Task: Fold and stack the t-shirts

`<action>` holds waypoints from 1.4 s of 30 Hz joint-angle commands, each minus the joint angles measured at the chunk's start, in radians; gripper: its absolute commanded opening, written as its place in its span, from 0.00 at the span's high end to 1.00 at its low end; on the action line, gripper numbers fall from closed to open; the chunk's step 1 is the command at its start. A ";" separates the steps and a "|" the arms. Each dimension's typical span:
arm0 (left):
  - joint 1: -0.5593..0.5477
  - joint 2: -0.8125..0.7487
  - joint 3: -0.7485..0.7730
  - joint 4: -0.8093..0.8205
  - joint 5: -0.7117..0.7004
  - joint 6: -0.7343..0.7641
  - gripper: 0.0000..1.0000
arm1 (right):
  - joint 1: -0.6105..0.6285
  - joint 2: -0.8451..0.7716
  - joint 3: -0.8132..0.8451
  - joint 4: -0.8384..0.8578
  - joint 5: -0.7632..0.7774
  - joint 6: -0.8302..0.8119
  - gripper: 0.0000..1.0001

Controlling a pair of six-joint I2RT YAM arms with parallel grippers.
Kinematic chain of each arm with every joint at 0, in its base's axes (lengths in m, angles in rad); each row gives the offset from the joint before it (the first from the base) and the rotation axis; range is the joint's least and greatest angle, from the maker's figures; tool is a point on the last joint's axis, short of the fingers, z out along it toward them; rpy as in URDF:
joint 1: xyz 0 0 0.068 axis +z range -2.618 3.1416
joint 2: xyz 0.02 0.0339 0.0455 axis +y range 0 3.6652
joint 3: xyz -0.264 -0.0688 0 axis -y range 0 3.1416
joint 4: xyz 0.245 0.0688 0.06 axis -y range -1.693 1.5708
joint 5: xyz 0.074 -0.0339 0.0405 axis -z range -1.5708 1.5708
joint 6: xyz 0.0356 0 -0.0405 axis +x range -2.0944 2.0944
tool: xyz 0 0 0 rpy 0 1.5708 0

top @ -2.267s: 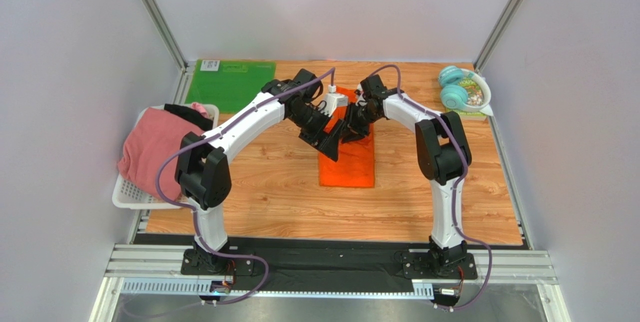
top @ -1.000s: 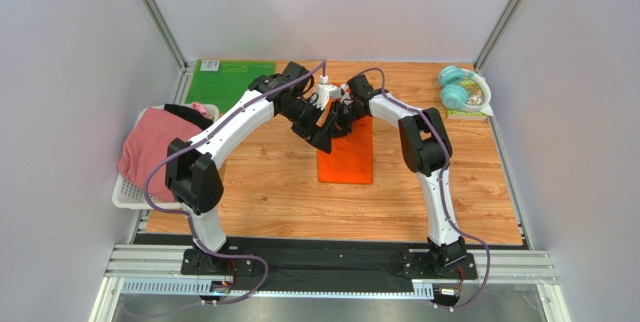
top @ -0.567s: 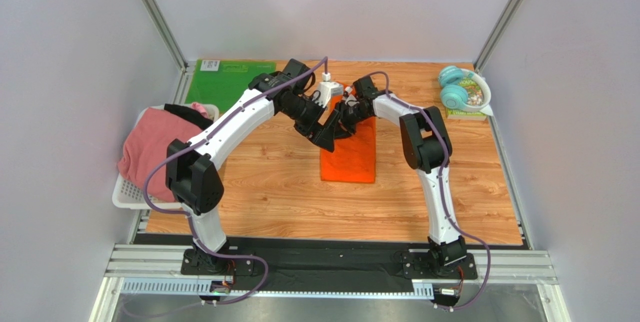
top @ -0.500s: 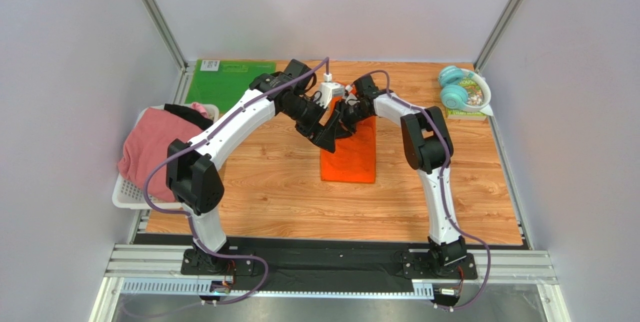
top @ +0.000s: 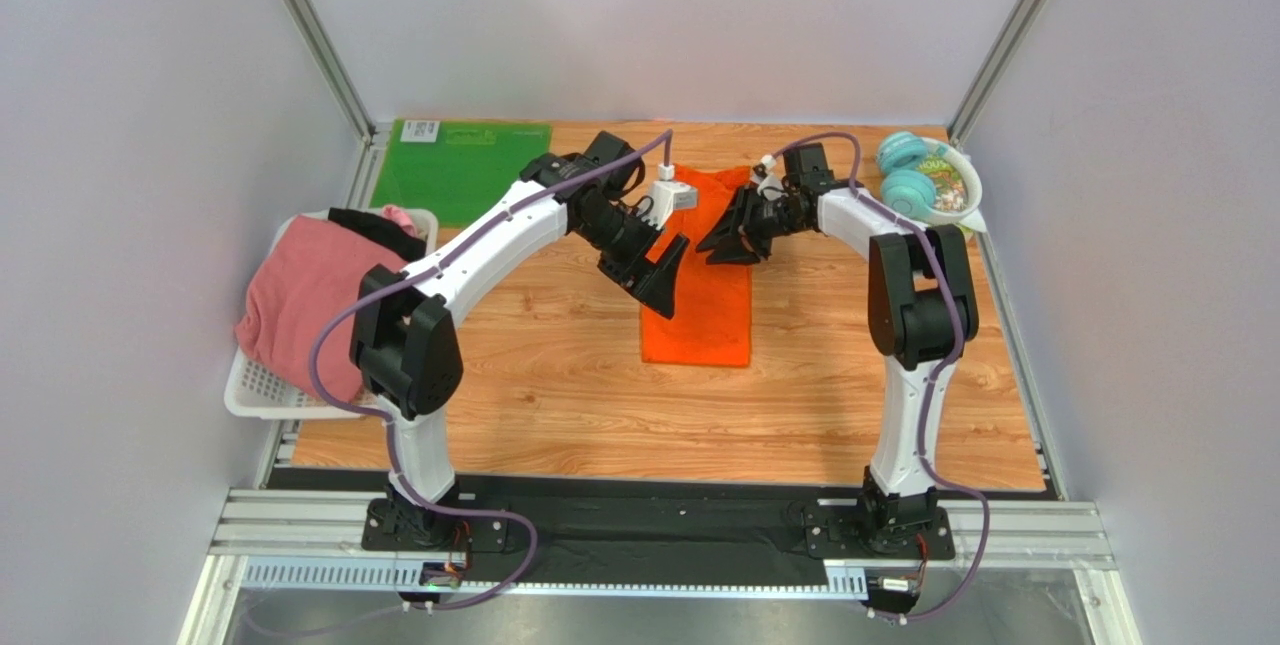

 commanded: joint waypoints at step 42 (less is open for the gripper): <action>-0.112 0.149 -0.234 0.133 -0.217 -0.196 0.12 | -0.047 -0.589 -0.773 0.038 0.307 -0.035 0.54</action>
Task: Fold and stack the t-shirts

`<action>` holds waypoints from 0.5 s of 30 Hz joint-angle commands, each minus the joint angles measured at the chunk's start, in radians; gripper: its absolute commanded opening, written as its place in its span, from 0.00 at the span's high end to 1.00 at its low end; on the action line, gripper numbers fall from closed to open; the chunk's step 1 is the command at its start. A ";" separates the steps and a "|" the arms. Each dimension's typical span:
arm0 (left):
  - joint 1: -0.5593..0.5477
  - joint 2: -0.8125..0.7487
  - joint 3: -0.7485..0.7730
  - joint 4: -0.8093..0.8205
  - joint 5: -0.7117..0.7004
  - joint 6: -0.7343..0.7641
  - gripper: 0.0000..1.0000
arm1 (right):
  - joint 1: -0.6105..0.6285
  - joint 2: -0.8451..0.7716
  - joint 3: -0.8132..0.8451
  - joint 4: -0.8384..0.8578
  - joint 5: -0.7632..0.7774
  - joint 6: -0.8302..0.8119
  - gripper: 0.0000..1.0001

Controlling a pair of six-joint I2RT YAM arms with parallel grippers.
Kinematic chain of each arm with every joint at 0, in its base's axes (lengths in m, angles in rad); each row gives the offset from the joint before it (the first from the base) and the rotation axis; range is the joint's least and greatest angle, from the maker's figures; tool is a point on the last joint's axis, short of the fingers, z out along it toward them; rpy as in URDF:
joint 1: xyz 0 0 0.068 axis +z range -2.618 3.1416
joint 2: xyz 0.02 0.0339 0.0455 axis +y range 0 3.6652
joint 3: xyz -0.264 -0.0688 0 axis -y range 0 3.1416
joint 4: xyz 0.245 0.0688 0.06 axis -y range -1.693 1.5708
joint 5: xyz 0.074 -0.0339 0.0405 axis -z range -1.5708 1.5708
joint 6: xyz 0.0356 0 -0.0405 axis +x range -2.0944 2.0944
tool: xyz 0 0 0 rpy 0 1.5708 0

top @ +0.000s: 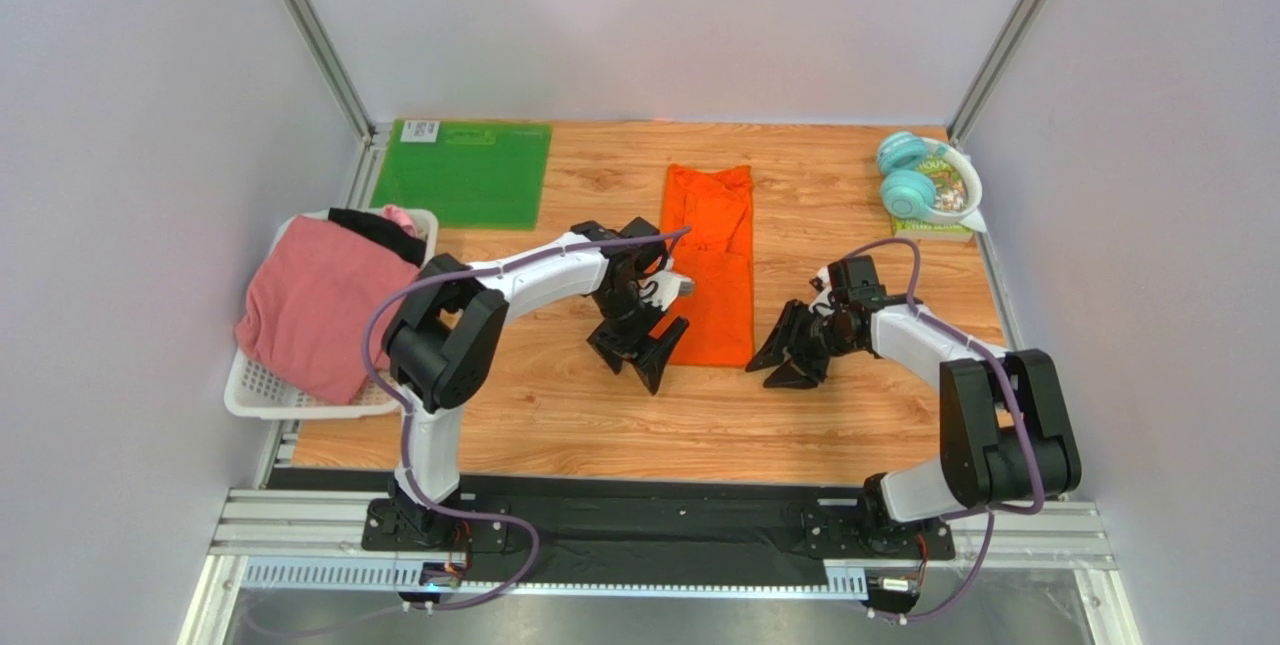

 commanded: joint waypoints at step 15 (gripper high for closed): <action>0.038 0.164 0.149 0.075 -0.036 -0.117 0.12 | -0.001 0.180 0.118 0.117 0.005 -0.011 0.60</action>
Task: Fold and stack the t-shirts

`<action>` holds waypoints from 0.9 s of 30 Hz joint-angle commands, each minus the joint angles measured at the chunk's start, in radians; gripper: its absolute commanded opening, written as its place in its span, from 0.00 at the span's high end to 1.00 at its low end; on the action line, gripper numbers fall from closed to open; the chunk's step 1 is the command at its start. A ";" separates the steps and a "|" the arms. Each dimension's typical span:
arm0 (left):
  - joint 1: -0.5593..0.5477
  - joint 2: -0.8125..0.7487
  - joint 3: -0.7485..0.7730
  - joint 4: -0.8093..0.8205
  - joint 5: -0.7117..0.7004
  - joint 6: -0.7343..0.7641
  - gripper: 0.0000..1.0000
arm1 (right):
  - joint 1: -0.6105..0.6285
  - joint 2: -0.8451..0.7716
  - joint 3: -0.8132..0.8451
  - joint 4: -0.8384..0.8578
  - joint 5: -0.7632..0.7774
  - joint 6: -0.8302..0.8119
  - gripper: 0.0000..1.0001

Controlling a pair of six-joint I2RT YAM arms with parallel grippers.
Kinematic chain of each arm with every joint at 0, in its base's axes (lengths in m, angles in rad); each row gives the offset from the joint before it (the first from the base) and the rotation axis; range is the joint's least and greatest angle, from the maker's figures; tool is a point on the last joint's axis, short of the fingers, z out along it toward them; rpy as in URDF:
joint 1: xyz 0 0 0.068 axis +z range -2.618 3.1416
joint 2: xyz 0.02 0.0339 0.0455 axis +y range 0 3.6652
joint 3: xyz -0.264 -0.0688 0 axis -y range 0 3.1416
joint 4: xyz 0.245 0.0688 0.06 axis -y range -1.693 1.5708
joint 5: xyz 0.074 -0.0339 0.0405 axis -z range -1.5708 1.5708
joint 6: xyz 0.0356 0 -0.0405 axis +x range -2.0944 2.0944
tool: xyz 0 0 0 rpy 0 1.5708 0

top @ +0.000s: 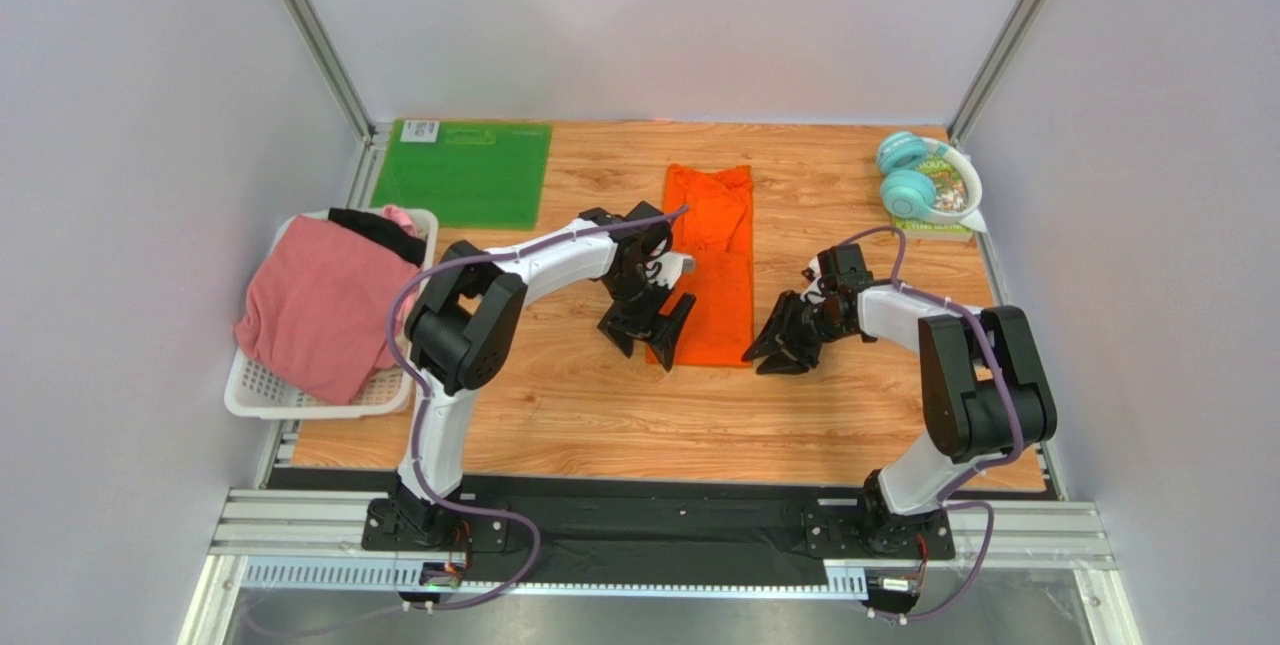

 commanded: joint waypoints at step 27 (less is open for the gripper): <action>-0.060 0.066 -0.060 0.076 -0.222 -0.100 0.39 | -0.001 0.035 0.012 0.121 -0.054 0.042 0.76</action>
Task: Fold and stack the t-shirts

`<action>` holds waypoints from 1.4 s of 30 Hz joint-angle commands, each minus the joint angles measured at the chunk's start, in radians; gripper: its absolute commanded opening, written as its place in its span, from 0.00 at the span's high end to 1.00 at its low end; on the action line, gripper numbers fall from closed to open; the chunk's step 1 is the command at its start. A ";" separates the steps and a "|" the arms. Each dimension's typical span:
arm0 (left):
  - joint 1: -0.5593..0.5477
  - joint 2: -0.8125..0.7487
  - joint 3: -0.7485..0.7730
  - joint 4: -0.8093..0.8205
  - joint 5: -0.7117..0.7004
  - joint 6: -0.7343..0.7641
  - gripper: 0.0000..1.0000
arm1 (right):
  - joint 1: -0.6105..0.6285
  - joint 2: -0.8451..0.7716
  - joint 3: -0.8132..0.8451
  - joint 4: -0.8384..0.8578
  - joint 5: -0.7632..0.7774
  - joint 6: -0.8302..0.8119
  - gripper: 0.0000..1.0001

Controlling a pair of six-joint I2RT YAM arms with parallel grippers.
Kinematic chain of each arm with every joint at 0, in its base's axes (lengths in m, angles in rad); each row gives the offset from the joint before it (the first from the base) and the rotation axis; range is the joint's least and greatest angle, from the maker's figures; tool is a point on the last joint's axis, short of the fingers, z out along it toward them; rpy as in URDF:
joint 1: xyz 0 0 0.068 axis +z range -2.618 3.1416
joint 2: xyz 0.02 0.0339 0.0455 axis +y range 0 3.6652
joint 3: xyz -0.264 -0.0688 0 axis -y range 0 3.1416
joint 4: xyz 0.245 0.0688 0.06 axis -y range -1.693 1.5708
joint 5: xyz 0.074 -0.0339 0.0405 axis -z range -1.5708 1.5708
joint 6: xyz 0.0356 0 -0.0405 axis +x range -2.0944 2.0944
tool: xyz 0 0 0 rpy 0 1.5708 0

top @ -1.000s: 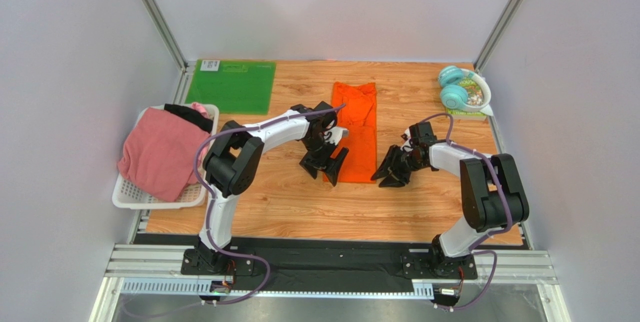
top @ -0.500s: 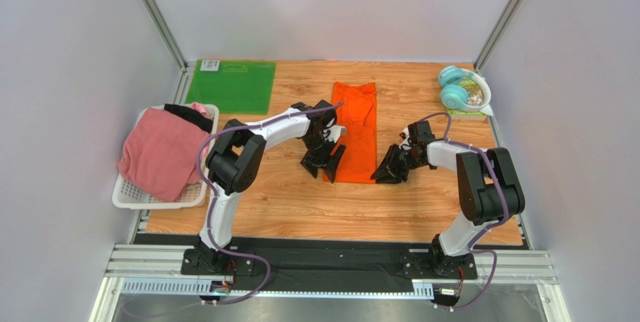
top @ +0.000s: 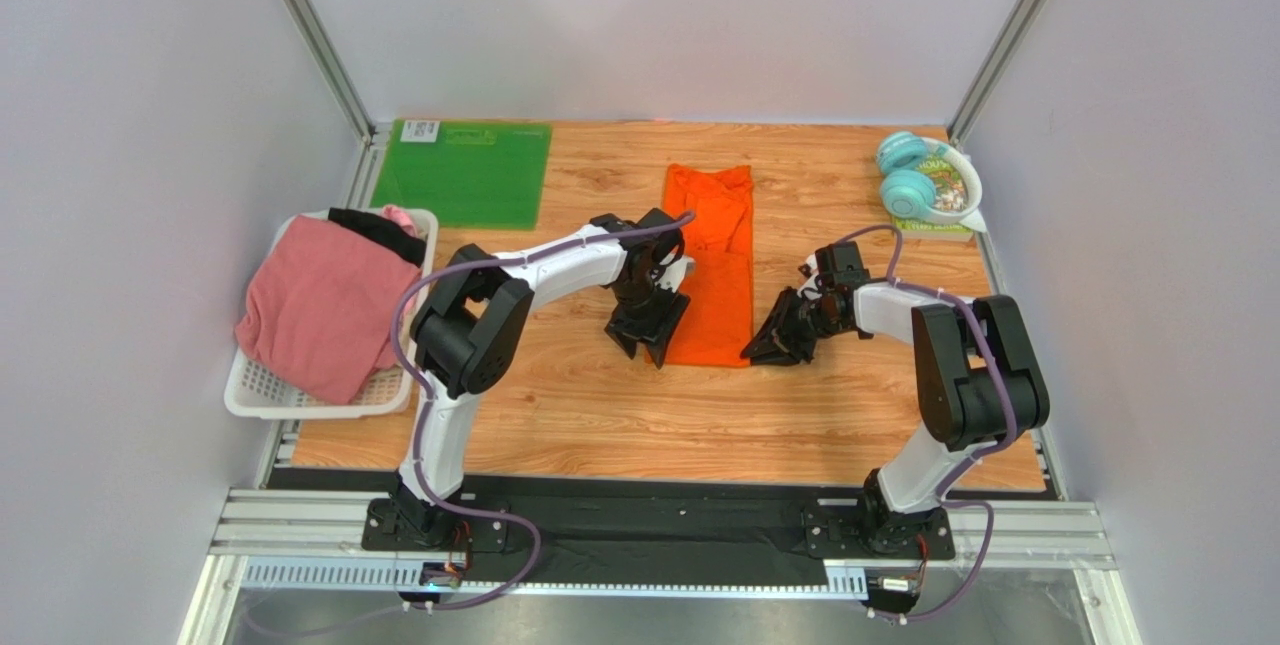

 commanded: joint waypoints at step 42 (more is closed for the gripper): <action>0.011 -0.211 -0.055 -0.145 0.247 0.179 1.00 | 0.029 -0.298 -0.116 -0.068 -0.059 0.027 1.00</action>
